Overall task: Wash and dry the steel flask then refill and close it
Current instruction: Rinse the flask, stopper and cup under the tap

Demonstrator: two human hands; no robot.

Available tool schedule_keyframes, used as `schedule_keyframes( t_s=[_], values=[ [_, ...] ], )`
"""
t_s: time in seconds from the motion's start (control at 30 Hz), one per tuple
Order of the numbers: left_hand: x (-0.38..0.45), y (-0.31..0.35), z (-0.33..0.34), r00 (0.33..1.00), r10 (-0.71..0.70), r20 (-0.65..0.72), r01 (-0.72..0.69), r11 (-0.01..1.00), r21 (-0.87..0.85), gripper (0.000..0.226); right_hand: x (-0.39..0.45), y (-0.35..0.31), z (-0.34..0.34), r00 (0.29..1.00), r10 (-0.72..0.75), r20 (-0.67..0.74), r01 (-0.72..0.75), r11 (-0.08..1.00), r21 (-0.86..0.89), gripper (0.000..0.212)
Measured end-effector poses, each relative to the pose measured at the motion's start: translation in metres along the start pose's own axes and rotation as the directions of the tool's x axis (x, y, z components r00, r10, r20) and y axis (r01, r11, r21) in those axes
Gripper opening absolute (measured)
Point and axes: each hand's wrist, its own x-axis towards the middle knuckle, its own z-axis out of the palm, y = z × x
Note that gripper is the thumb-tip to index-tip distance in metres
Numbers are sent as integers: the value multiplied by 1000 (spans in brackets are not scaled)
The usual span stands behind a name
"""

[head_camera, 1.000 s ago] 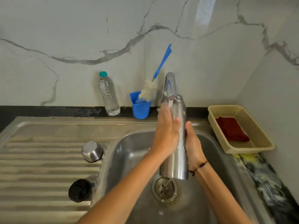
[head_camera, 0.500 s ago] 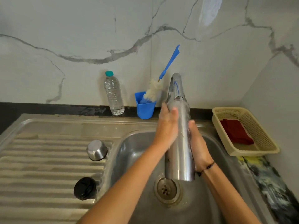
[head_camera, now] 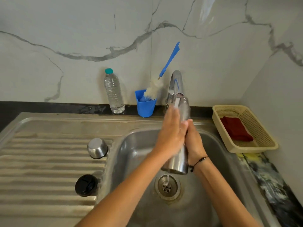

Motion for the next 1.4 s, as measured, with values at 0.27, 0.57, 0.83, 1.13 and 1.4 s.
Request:
schedule_keyframes(
  t_s=[0.27,0.57,0.83,1.13,1.4],
  values=[
    [-42,-15,5,995,-52,83,52,999,-6,59,7,-3,-1,997,48,59,-48,999,-11,42],
    [-1,-2,3,997,-37,-63,32,996,-78,59,2,1,-4,1000,-14,12,15,999,-35,46],
    [-39,-6,9,999,20,-43,-21,999,-23,59,12,-8,0,999,-36,38,40,994,-100,46],
    [28,-5,-18,970,-203,-133,171,961,-218,46,-3,14,-3,975,97,199,-73,990,-122,51],
    [-33,-21,18,994,85,-68,-70,979,190,56,20,14,1,1000,-9,2,9,999,45,46]
  ],
)
